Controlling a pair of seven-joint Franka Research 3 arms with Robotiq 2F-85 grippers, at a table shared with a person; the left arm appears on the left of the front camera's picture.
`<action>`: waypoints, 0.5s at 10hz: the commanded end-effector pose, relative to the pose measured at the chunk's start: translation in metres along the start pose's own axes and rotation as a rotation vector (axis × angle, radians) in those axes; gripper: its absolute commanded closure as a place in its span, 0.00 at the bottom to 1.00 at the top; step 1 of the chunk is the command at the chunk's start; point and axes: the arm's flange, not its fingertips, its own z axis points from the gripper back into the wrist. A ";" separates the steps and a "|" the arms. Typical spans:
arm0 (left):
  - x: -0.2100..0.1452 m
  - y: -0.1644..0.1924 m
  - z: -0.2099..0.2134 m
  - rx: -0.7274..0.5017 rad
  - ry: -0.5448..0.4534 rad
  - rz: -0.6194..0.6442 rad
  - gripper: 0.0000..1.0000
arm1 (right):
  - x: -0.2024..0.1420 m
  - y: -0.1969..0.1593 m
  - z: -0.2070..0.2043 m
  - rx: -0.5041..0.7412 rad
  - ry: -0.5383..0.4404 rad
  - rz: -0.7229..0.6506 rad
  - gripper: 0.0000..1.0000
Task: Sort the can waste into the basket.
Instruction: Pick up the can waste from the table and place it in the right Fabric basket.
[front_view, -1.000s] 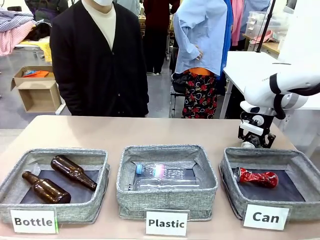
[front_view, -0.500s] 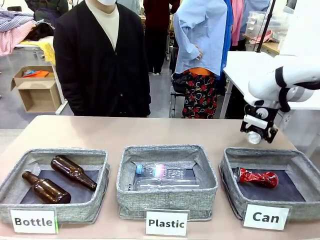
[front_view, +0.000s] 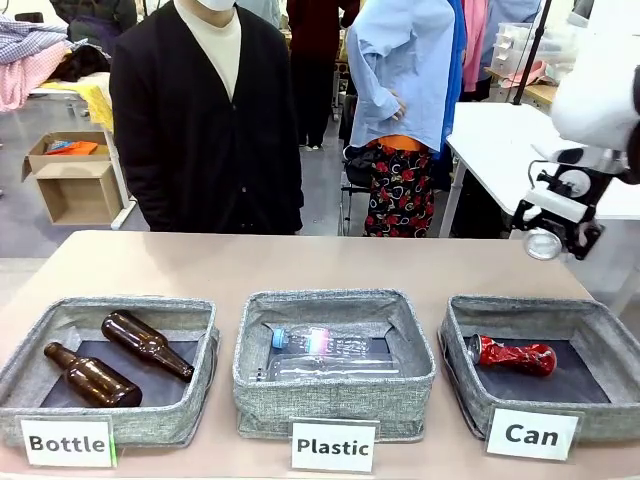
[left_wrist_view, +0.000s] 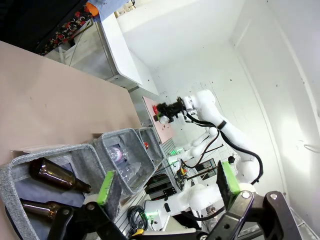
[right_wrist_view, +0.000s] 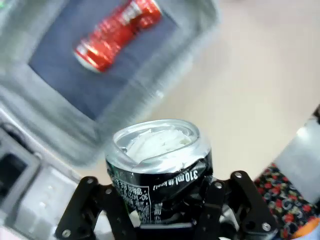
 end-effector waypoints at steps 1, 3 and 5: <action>-0.003 -0.002 0.000 -0.008 0.009 -0.004 0.00 | 0.054 0.043 0.000 0.001 0.055 -0.157 1.00; -0.003 -0.002 0.000 -0.008 0.009 -0.004 0.00 | 0.090 0.069 -0.014 0.042 0.076 -0.202 1.00; -0.003 -0.002 0.000 -0.008 0.009 -0.004 0.00 | 0.097 0.082 -0.029 0.073 -0.016 -0.300 1.00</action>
